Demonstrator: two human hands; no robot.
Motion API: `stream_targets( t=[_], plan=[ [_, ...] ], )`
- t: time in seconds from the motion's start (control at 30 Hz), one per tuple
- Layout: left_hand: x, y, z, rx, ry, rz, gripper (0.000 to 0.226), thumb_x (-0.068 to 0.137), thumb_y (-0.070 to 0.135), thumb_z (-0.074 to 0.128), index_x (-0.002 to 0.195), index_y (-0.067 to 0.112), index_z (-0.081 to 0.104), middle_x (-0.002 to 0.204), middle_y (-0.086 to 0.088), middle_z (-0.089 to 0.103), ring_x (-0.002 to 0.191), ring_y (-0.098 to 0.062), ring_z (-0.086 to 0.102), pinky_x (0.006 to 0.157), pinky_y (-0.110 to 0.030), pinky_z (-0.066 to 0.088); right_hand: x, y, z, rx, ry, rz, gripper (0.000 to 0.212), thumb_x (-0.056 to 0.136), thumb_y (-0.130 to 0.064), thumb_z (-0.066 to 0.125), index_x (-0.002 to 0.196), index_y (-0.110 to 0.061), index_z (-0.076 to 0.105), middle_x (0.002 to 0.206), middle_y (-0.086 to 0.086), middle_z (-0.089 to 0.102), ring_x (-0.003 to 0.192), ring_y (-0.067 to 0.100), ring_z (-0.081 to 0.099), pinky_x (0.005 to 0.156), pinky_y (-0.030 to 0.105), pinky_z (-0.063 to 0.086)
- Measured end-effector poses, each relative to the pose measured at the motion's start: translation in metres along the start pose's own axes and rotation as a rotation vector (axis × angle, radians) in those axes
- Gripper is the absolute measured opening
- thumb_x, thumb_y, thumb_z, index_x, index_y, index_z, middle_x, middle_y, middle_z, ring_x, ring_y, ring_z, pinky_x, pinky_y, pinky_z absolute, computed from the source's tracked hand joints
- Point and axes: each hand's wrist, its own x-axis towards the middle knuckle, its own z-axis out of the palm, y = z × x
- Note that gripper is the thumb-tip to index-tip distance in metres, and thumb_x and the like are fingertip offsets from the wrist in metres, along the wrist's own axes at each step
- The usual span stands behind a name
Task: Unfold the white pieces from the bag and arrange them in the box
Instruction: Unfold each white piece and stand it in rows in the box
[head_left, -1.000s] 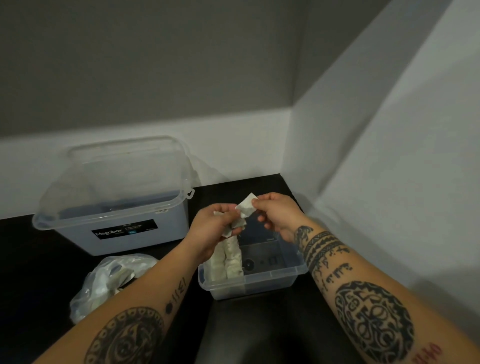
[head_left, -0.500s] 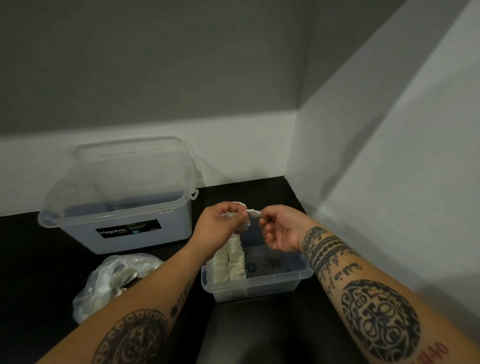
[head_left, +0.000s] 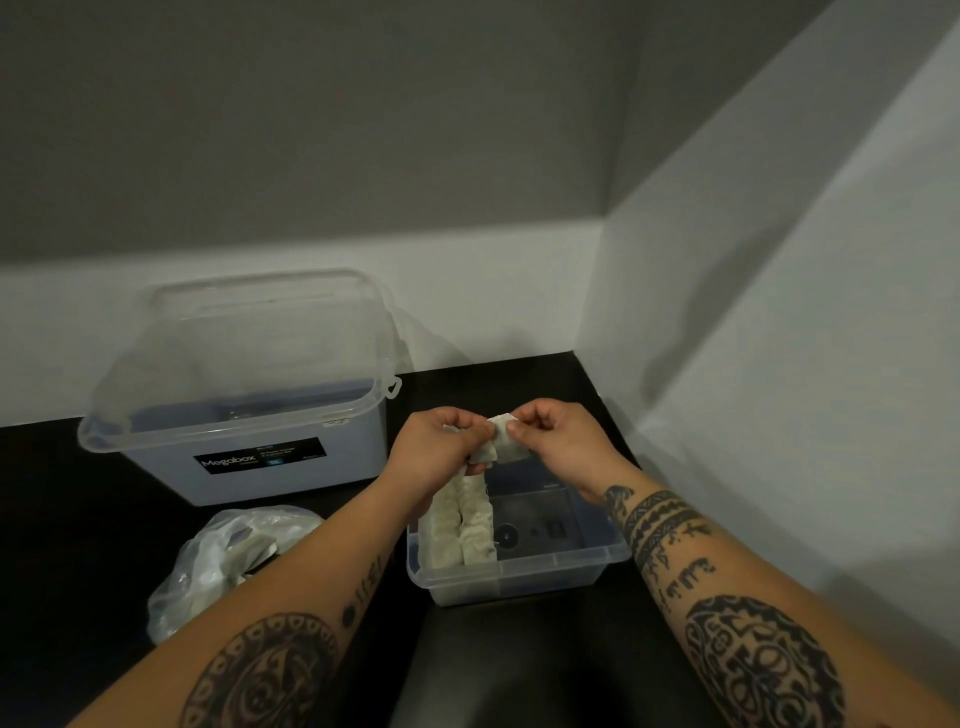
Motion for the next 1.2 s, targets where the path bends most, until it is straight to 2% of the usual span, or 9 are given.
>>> stream_targets(
  t=[0.07, 0.23, 0.37, 0.47, 0.67, 0.77, 0.87, 1.13, 1.2],
  plan=[
    [0.001, 0.001, -0.002, 0.014, 0.001, 0.016, 0.008, 0.091, 0.018, 0.077, 0.094, 0.011, 0.077, 0.097, -0.013, 0.075, 0.085, -0.024, 0.075, 0.065, -0.024, 0.059, 0.002, 0.000, 0.000, 0.002, -0.027, -0.004, 0.010, 0.092, -0.027, 0.072, 0.102, -0.024, 0.074, 0.093, -0.004, 0.075, 0.087, 0.012, 0.070, 0.079, 0.028, 0.055],
    [0.003, -0.002, -0.003, 0.037, 0.048, 0.034, 0.005, 0.092, 0.018, 0.075, 0.094, 0.014, 0.077, 0.101, -0.010, 0.074, 0.088, -0.022, 0.073, 0.065, -0.026, 0.061, 0.005, 0.005, 0.004, -0.109, -0.013, -0.002, 0.012, 0.093, -0.027, 0.072, 0.105, -0.024, 0.072, 0.091, -0.003, 0.074, 0.088, 0.012, 0.070, 0.081, 0.029, 0.058],
    [0.009, -0.006, -0.009, -0.046, 0.182, 0.069, 0.006, 0.093, 0.016, 0.074, 0.091, 0.022, 0.074, 0.107, -0.001, 0.069, 0.094, -0.020, 0.070, 0.069, -0.031, 0.064, 0.006, 0.022, 0.015, -0.238, -0.029, 0.164, 0.006, 0.097, -0.023, 0.066, 0.102, -0.023, 0.068, 0.096, -0.002, 0.069, 0.091, 0.014, 0.065, 0.077, 0.028, 0.053],
    [0.014, -0.016, -0.013, -0.028, 0.219, 0.088, 0.007, 0.092, 0.020, 0.076, 0.090, 0.026, 0.075, 0.106, 0.008, 0.068, 0.101, -0.021, 0.068, 0.081, -0.041, 0.064, 0.010, 0.037, 0.028, -0.263, -0.017, 0.297, 0.012, 0.098, -0.019, 0.063, 0.108, -0.021, 0.069, 0.104, -0.002, 0.067, 0.094, 0.013, 0.061, 0.078, 0.028, 0.051],
    [0.015, -0.025, -0.014, -0.017, 0.230, 0.088, 0.004, 0.091, 0.022, 0.077, 0.088, 0.026, 0.076, 0.102, 0.011, 0.071, 0.099, -0.020, 0.070, 0.085, -0.048, 0.063, 0.026, 0.053, 0.047, -0.240, 0.050, 0.498, 0.018, 0.096, -0.014, 0.063, 0.111, -0.019, 0.073, 0.107, 0.004, 0.070, 0.095, 0.021, 0.066, 0.086, 0.037, 0.060],
    [0.014, -0.022, -0.015, -0.020, 0.221, 0.084, 0.004, 0.092, 0.021, 0.075, 0.089, 0.025, 0.075, 0.101, 0.011, 0.069, 0.098, -0.018, 0.069, 0.086, -0.047, 0.063, 0.032, 0.054, 0.054, -0.239, 0.101, 0.543, 0.016, 0.095, -0.011, 0.064, 0.104, -0.017, 0.076, 0.095, 0.005, 0.071, 0.084, 0.020, 0.066, 0.070, 0.032, 0.060],
    [0.013, -0.021, -0.015, -0.004, 0.210, 0.079, 0.005, 0.094, 0.022, 0.073, 0.090, 0.026, 0.074, 0.100, 0.014, 0.066, 0.097, -0.015, 0.067, 0.085, -0.045, 0.063, 0.032, 0.050, 0.059, -0.220, 0.153, 0.653, 0.017, 0.092, -0.014, 0.069, 0.108, -0.007, 0.071, 0.091, 0.009, 0.069, 0.076, 0.021, 0.065, 0.050, 0.027, 0.048],
    [0.012, -0.020, -0.015, -0.004, 0.207, 0.074, 0.005, 0.094, 0.022, 0.073, 0.091, 0.026, 0.074, 0.098, 0.015, 0.066, 0.093, -0.012, 0.066, 0.083, -0.043, 0.064, 0.036, 0.048, 0.056, -0.183, 0.111, 0.785, 0.020, 0.093, -0.025, 0.070, 0.103, -0.008, 0.065, 0.090, 0.012, 0.070, 0.071, 0.021, 0.066, 0.059, 0.028, 0.058],
    [0.013, -0.020, -0.015, -0.009, 0.210, 0.076, 0.005, 0.093, 0.022, 0.073, 0.091, 0.026, 0.074, 0.100, 0.014, 0.066, 0.096, -0.014, 0.067, 0.083, -0.044, 0.064, 0.035, 0.047, 0.057, -0.189, 0.101, 0.785, 0.019, 0.092, -0.025, 0.071, 0.101, -0.009, 0.065, 0.087, 0.011, 0.070, 0.068, 0.020, 0.065, 0.055, 0.028, 0.056]
  ],
)
